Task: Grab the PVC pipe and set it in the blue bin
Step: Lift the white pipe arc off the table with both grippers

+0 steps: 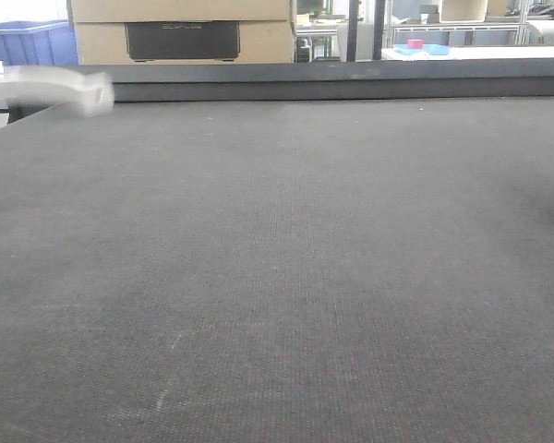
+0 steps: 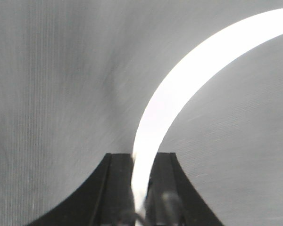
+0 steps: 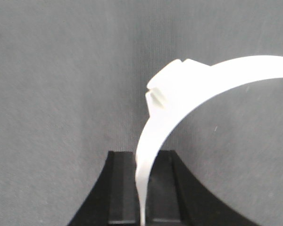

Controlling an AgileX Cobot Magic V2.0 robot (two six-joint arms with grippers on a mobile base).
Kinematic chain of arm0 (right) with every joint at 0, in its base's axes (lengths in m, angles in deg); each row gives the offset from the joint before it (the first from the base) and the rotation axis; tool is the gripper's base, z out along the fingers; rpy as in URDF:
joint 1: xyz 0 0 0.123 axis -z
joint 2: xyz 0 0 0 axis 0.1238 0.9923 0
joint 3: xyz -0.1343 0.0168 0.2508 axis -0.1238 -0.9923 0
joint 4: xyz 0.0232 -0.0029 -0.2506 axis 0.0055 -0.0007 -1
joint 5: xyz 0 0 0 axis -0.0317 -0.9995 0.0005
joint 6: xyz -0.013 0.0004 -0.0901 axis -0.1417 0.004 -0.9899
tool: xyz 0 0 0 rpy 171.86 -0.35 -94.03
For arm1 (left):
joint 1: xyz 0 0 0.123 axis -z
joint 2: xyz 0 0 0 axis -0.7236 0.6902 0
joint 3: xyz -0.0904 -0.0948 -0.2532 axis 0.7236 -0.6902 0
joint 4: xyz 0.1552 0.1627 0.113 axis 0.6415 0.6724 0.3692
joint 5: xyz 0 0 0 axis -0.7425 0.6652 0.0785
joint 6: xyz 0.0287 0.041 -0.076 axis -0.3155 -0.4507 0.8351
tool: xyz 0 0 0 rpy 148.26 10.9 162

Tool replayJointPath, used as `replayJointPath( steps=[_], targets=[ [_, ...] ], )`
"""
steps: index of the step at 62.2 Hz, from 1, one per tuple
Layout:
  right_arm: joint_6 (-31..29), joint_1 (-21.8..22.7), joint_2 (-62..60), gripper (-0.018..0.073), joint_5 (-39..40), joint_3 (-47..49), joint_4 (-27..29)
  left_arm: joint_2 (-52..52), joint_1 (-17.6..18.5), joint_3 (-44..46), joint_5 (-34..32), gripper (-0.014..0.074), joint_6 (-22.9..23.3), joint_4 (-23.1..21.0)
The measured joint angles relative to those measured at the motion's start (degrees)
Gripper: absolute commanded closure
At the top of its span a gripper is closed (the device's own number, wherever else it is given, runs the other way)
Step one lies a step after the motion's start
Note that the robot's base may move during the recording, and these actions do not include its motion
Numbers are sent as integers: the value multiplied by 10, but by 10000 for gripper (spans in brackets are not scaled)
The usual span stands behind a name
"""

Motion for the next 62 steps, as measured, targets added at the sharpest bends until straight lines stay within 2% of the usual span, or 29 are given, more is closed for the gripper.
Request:
replayJointPath(
  steps=[13, 22, 32, 43, 53, 62],
  targets=[
    [-12, 0, -60, 721, 37, 0, 0, -105, 28, -9, -90, 707, -2, 0],
    [-13, 0, -100, 721, 74, -14, 0, -170, 49, -46, -159, 707, -2, -9],
    [-15, 0, -171, 721, 169, -82, 0, -241, 65, -124, -242, 707, -2, -20],
    [-16, 0, -279, 721, 297, -203, 0, -333, 66, -228, -335, 707, -2, -31],
    [-16, 0, -362, 721, 347, -274, 0, -411, 66, -289, -366, 707, -2, -30],
    [-16, 0, -405, 721, 364, -281, 0, -458, 66, -302, -373, 707, -2, -14]
  ],
)
